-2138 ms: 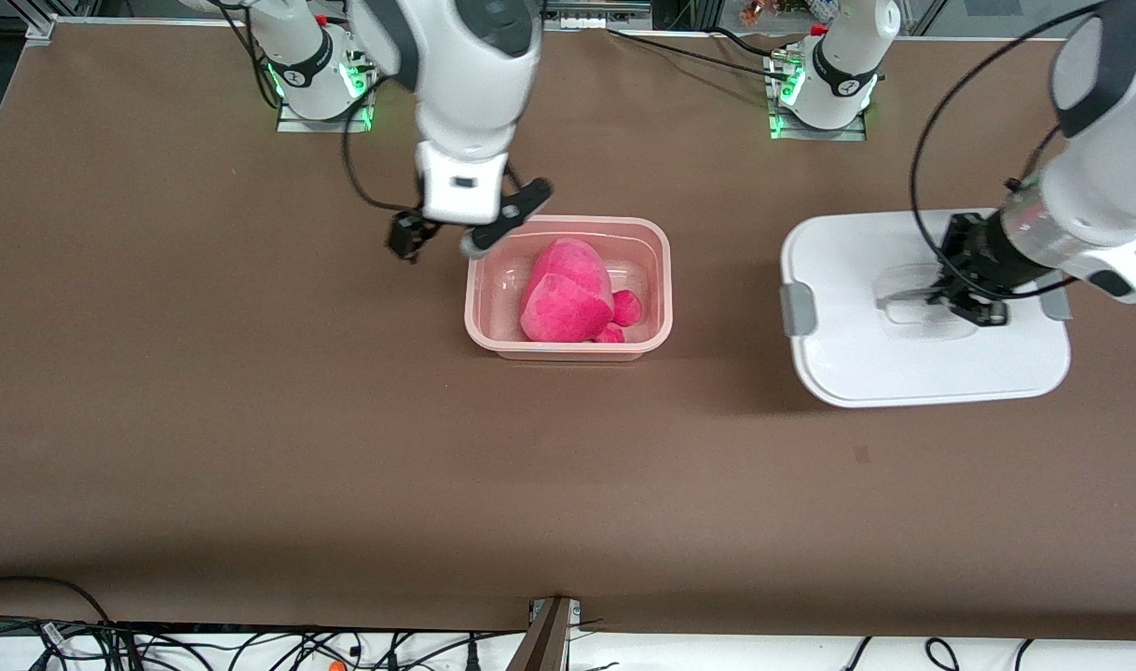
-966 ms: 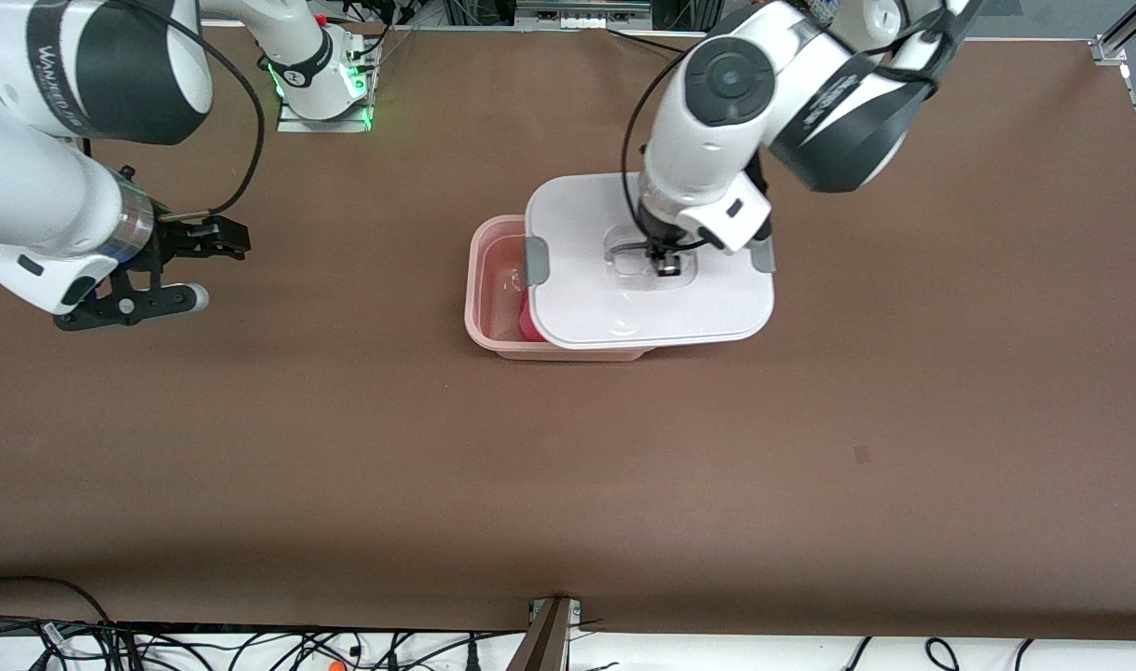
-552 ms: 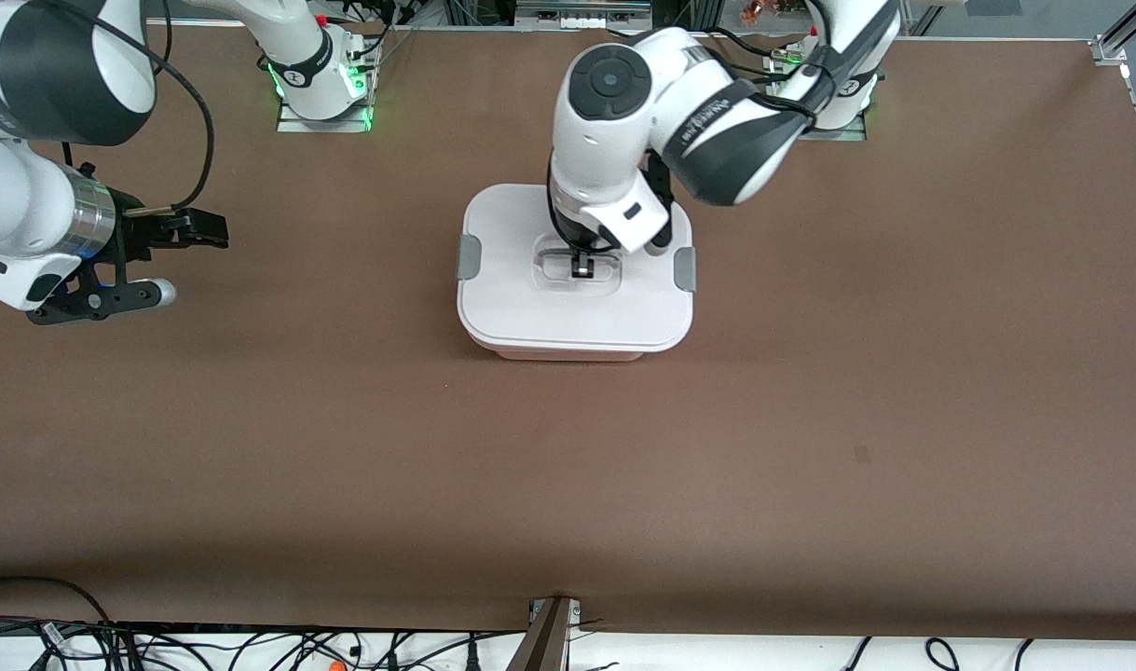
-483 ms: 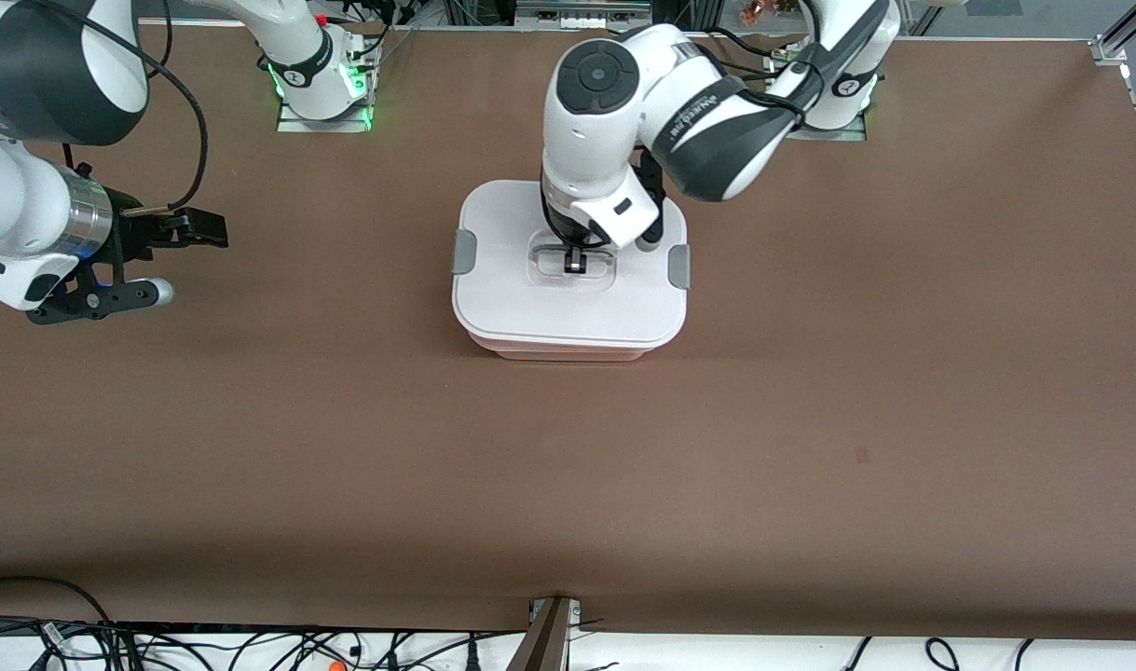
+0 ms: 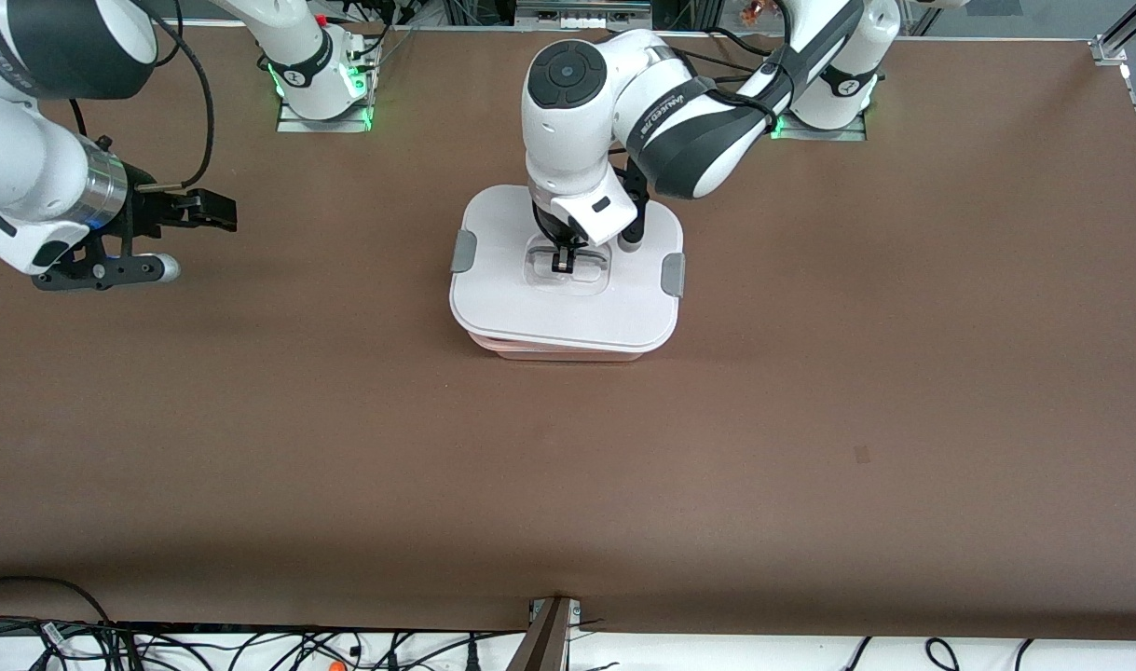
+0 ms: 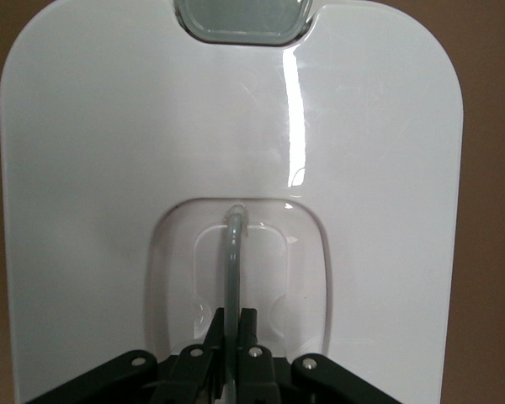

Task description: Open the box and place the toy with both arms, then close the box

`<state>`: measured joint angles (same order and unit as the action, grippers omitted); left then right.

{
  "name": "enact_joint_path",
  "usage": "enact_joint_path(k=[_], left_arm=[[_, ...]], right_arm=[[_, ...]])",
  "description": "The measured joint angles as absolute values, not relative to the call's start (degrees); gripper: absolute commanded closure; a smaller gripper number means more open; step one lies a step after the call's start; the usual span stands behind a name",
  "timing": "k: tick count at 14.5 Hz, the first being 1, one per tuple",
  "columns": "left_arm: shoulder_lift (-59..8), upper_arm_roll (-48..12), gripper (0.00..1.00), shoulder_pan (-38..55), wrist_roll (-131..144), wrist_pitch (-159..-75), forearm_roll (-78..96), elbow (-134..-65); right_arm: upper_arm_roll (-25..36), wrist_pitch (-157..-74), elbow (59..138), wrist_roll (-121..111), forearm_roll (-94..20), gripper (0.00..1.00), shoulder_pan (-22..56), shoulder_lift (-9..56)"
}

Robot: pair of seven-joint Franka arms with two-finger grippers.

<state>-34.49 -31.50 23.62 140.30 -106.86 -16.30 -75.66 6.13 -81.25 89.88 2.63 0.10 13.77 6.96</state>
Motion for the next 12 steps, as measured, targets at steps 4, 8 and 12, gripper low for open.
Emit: enact_joint_path(k=[4,8,12], left_arm=[[-36.0,-31.5,1.0,24.6,140.3,-108.6,-16.3,-77.7],[-36.5,-31.2,1.0,24.4,140.3,-110.5,-16.3,-78.5],[-36.5,-30.8,1.0,22.9,140.4,-111.1,-16.3,-80.2]], right_arm=[[-1.1,-83.3,93.4,2.9,0.5,0.0,4.4,4.4],[-6.0,-89.1,96.5,2.9,0.4,0.0,-1.5,1.1],[-4.7,-91.6,97.6,3.2,0.4,0.0,-2.5,0.0]])
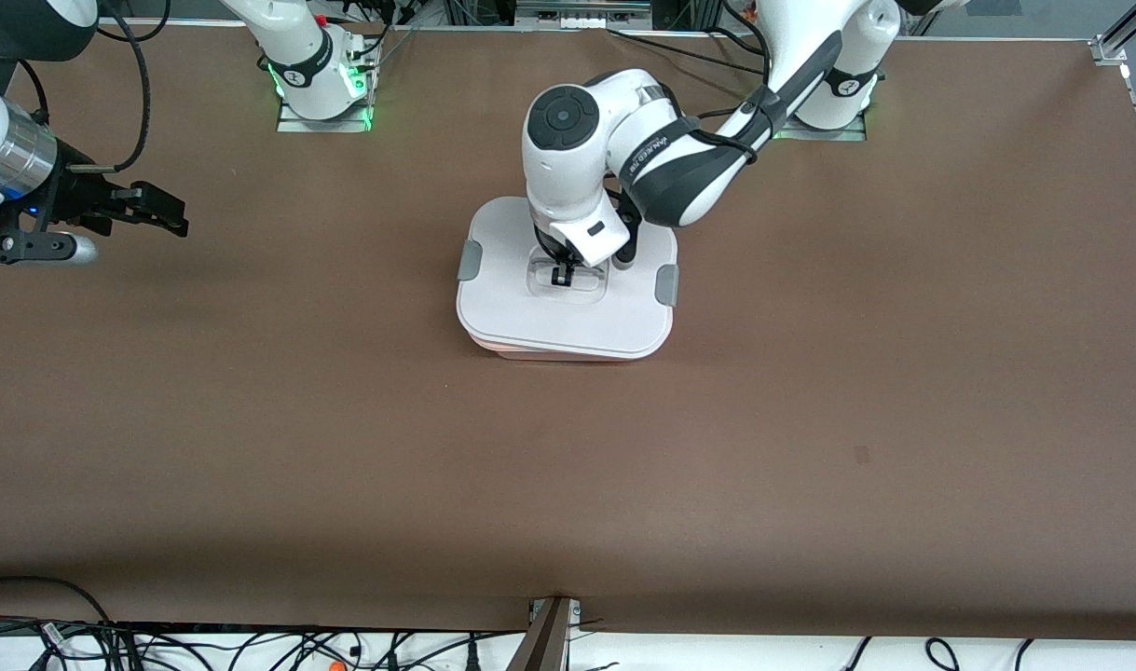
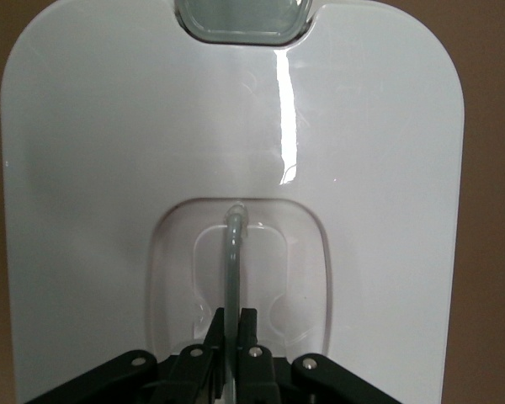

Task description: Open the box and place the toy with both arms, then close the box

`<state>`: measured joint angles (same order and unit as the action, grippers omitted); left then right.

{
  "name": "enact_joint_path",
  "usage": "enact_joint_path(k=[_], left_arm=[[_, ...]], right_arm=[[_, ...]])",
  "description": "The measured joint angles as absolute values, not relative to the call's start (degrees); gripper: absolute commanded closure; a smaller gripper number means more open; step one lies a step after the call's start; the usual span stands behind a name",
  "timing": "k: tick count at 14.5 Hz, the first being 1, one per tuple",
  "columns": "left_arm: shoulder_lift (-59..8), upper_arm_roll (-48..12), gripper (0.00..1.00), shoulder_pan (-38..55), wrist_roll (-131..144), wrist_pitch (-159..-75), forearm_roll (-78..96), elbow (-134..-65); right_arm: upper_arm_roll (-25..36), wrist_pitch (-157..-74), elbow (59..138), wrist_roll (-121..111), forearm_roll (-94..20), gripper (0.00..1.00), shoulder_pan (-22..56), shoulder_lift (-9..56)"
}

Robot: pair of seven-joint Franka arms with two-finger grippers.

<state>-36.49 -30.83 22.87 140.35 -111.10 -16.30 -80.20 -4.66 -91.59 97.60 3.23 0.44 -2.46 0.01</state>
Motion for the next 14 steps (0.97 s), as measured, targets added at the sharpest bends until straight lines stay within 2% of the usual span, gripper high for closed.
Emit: enact_joint_path(k=[5,10,14], left_arm=[[-36.1,-30.9,1.0,22.7,142.5,-112.6,-16.3,-81.5],[-35.7,-30.8,1.0,22.6,144.6,-112.9,-16.3,-81.5],[-35.7,-30.7,1.0,22.4,147.5,-112.9,-16.3,-81.5]], right_arm=[[-4.0,-94.5,101.5,14.3,0.4,0.0,0.2,-3.0],[0.1,-95.5,101.7,14.2,0.5,0.0,2.5,-3.5],[0.6,-96.0,101.7,14.2,0.5,0.0,2.6,-3.5]])
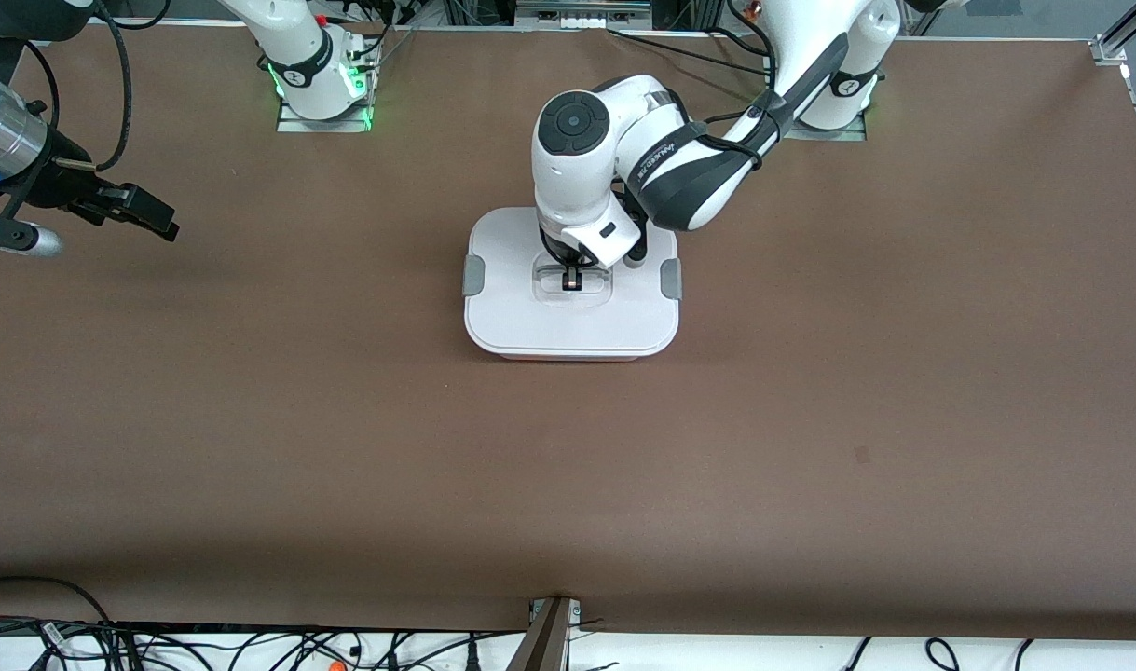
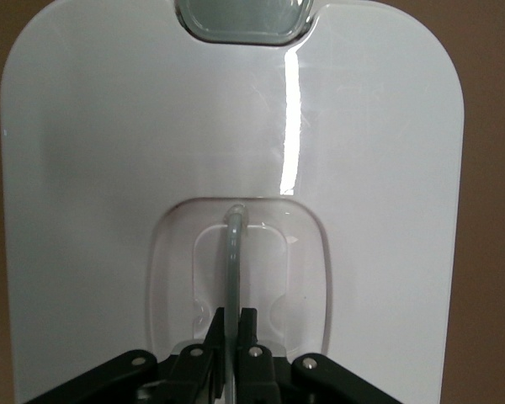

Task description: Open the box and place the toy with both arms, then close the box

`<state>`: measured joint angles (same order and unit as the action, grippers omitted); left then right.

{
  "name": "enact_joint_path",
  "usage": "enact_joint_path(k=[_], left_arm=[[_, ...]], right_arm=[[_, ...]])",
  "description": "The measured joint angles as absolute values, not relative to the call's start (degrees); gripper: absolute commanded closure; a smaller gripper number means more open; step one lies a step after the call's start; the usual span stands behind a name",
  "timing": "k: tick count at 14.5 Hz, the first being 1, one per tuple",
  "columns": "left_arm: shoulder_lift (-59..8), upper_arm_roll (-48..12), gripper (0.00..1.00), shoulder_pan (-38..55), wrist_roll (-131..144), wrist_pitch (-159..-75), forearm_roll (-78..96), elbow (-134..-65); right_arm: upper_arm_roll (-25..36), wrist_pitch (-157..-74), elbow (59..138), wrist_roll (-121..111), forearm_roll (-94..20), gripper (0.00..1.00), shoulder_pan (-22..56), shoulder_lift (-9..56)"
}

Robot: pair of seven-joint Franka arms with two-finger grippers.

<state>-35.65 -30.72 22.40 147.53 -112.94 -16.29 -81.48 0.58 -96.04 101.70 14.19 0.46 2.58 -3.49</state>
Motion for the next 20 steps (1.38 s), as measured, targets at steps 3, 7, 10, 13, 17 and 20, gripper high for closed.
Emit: enact_joint_path(k=[3,7,10,13,17,20], left_arm=[[-35.7,-30.7,1.0,22.4,148.4,-112.9,-16.3,-81.7],[-35.6,-30.8,1.0,22.6,148.9,-113.0,-16.3,-81.9],[-35.6,-30.8,1.0,22.7,149.0,-113.1,-16.3,-81.9],[-35.6,-30.8,1.0,22.7,149.1,-113.2,-16.3,-82.0],[-35.6,-30.9,1.0,22.8,149.1,-113.3,-16.3,-82.2],[-35.6,-30.9,0.6,22.8,149.1,-113.4,-16.3,-82.3]], right_arm=[[0.6,-96.0,101.7,14.1,0.5,0.0,2.6,-3.3],[1.2,-96.1,101.1,13.8,0.4,0.0,2.7,-2.1],[1.3,-96.1,100.4,13.3,0.4,0.0,2.7,-2.0],[1.3,-96.1,100.2,12.4,0.4,0.0,2.8,-2.0],[1.3,-96.0,100.1,12.3,0.4,0.0,3.1,-2.0],[1.4,-95.8,100.1,12.3,0.4,0.0,3.1,-2.0]])
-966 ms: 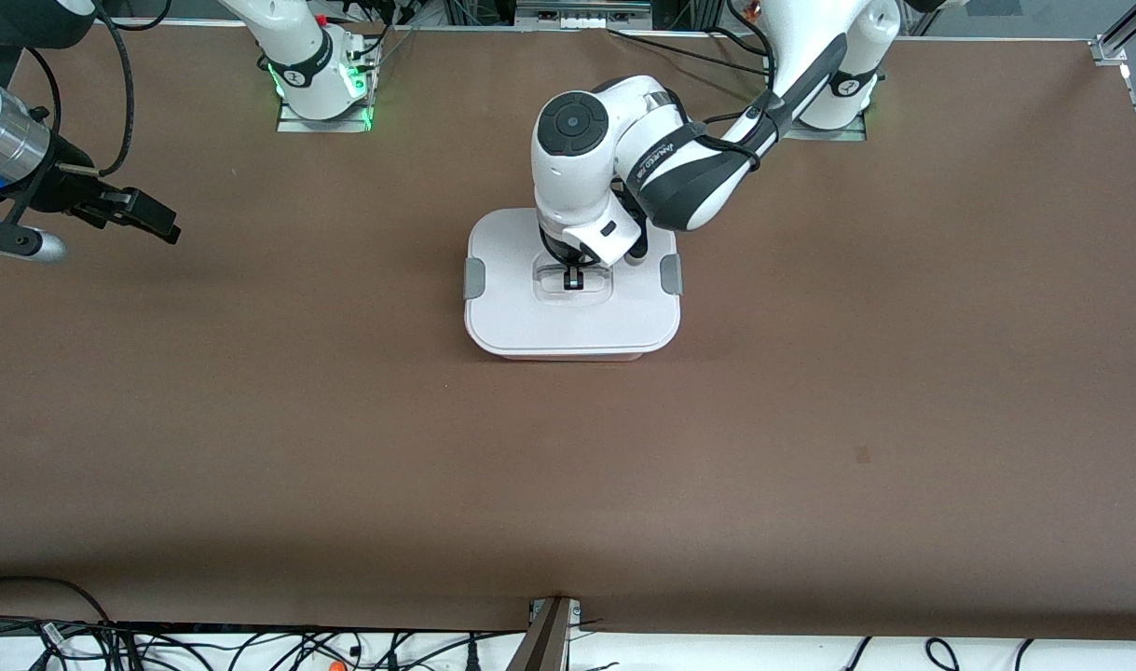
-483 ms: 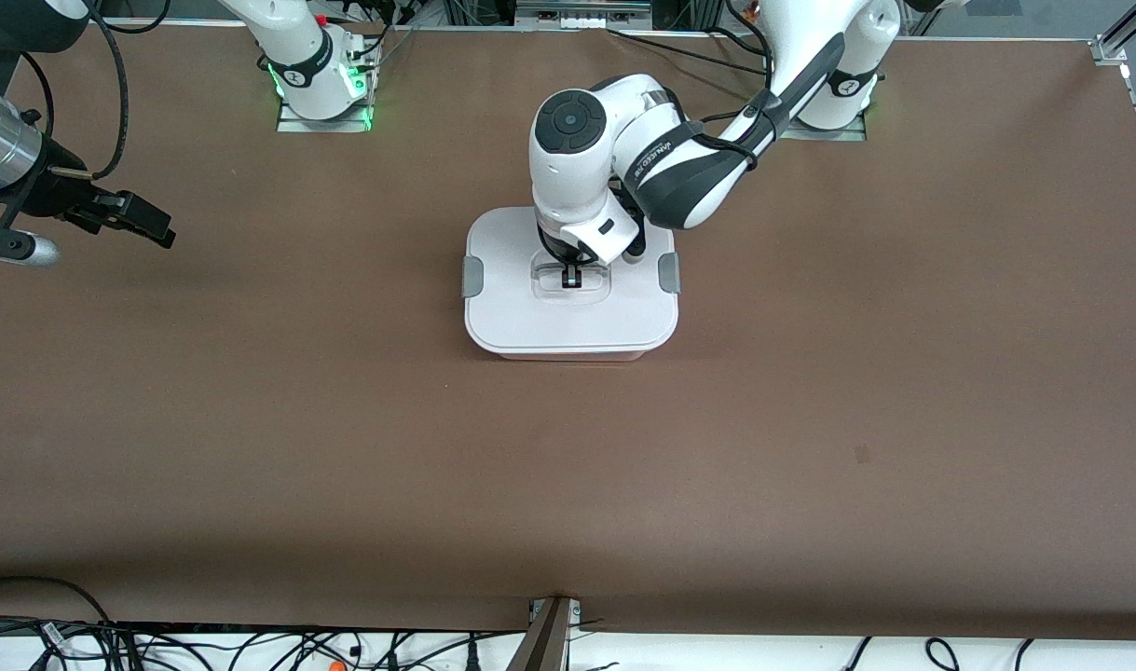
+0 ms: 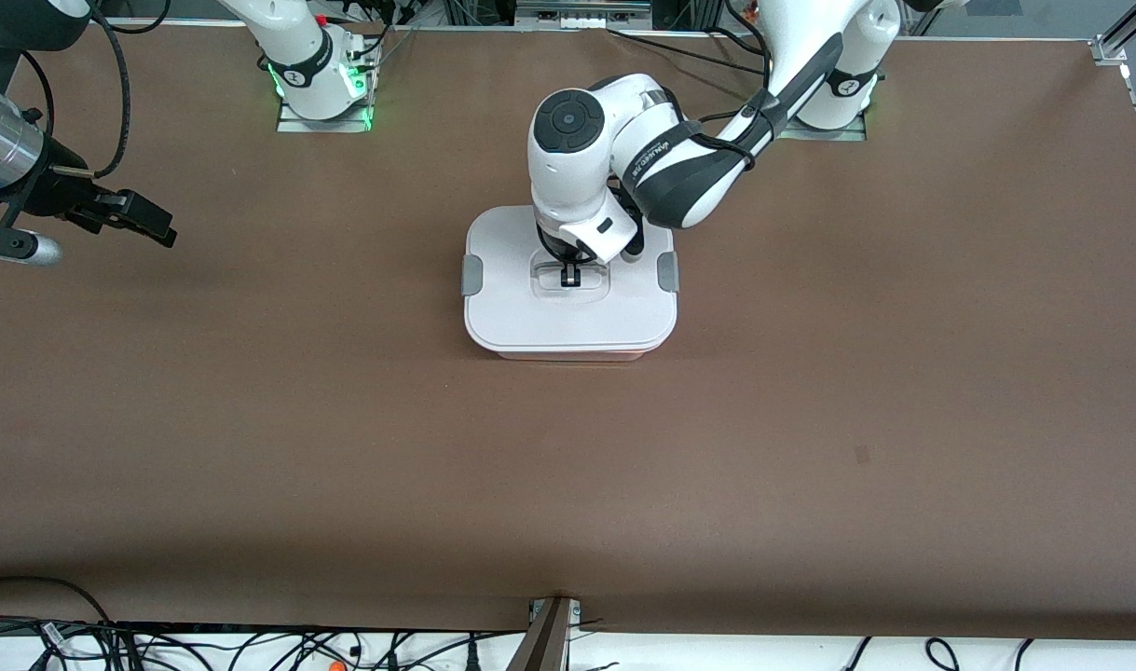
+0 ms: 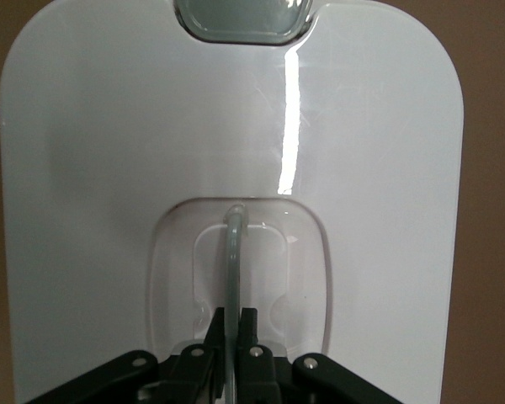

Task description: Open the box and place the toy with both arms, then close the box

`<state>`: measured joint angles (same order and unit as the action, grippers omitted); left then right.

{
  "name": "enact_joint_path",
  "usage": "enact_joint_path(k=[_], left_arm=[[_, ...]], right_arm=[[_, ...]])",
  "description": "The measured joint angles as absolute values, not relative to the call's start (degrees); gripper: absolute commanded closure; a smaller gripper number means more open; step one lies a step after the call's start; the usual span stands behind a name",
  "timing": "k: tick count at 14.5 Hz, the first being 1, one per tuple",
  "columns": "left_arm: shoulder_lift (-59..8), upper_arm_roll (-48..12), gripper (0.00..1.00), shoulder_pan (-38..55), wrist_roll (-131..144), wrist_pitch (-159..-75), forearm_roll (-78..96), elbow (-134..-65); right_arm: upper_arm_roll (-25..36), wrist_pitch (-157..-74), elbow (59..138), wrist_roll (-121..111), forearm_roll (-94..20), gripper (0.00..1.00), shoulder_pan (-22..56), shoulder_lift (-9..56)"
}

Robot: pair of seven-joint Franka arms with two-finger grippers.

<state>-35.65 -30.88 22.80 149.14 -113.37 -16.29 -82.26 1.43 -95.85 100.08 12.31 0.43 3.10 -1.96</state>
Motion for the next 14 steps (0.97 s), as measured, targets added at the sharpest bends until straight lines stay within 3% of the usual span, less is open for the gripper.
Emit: enact_joint_path(k=[2,3,4,5,6,11,14], left_arm=[[-35.6,-30.9,0.54,22.8,149.1,-113.4,-16.3,-82.3],[-35.6,-30.9,0.33,22.8,149.1,-113.4,-16.3,-82.3],[-35.6,-30.9,0.2,22.8,149.1,-113.4,-16.3,-82.3],[-35.6,-30.9,0.15,22.8,149.1,-113.4,-16.3,-82.3],[-35.6,-30.9,0.0,22.8,149.1,-113.4,-16.3,-82.3],[-34.5,-30.9,0.0,22.1,148.4,-113.1,-16.3,-82.0],[-28.8,-30.9,0.0,19.2,143.8,-110.5,-16.3,-81.4]], right_arm=[[1.5,-95.8,100.1,12.3,0.4,0.0,3.1,-2.0],[1.5,-95.8,100.1,12.3,0.4,0.0,3.1,-2.0],[1.5,-95.8,100.1,12.3,0.4,0.0,3.1,-2.0],[1.5,-95.8,100.1,12.3,0.4,0.0,3.1,-2.0],[1.5,-95.8,100.1,12.3,0.4,0.0,3.1,-2.0],[1.5,-95.8,100.1,12.3,0.4,0.0,3.1,-2.0],[1.5,-95.8,100.1,12.3,0.4,0.0,3.1,-2.0]])
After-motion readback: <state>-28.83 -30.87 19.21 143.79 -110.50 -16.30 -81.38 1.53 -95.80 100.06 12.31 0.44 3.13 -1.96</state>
